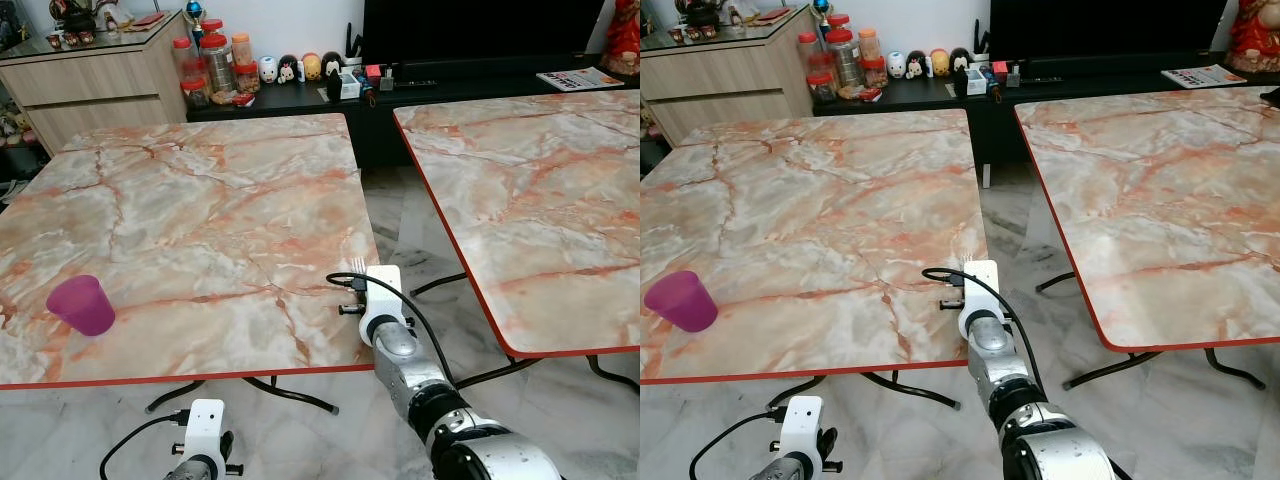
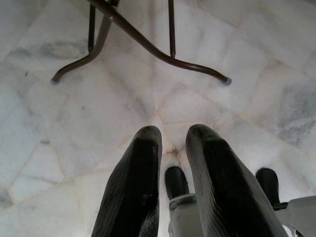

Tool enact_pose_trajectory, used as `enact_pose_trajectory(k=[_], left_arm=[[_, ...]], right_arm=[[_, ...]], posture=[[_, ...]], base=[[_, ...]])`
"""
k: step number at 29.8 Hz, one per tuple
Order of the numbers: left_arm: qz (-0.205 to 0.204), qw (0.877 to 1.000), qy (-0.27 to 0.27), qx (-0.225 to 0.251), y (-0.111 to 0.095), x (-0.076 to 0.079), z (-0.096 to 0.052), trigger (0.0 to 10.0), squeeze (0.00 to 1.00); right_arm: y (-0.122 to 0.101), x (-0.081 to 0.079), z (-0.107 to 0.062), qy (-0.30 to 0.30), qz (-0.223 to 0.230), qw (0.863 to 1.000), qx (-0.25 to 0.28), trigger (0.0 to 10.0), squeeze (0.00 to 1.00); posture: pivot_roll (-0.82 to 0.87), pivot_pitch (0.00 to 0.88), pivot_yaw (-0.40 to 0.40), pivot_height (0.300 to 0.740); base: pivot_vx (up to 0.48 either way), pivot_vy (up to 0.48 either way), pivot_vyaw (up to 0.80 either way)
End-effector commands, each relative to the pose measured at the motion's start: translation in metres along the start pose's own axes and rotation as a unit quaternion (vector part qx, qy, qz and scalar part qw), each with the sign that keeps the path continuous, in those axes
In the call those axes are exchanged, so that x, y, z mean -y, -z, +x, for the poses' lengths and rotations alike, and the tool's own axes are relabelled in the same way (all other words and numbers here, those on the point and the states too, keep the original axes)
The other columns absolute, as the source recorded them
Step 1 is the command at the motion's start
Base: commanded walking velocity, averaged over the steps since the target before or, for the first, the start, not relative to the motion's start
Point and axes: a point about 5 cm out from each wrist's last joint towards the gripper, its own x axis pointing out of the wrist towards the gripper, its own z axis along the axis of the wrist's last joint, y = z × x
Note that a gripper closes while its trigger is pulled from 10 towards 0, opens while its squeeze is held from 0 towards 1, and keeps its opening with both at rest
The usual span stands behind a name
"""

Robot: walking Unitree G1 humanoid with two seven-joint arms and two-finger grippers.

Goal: Setting the table

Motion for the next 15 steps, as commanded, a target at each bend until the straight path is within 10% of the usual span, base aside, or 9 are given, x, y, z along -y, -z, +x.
enact_pose_trajectory(k=[1,2,3,15], left_arm=[[0.0,1.0,-0.017,-0.004,0.003,-0.006,-0.001,10.0,0.0],[0.0,1.0,-0.017,-0.004,0.003,-0.006,-0.001,10.0,0.0],[0.0,1.0,-0.02,-0.004,0.003,-0.007,-0.001,10.0,0.0],[0.02,0.999,-0.043,-0.02,0.007,-0.011,-0.002,10.0,0.0]], right_arm=[[-0.028,-0.016,0.001,-0.035,-0.006,0.996,0.079,0.0,0.0],[-0.028,-0.016,0.001,-0.035,-0.006,0.996,0.079,0.0,0.0],[-0.041,-0.021,0.0,-0.047,-0.02,0.991,0.12,9.6,0.0],[-0.091,-0.016,-0.008,-0.051,-0.039,0.966,0.251,10.0,0.0]], posture=[[0.01,0.0,0.049,0.74],[0.01,0.0,0.049,0.74],[0.0,0.0,0.051,0.74],[-0.01,0.0,0.048,0.74]], base=[[0.0,0.0,0.0],[0.0,0.0,0.0],[0.0,0.0,0.0],[0.0,-0.18,0.0]])
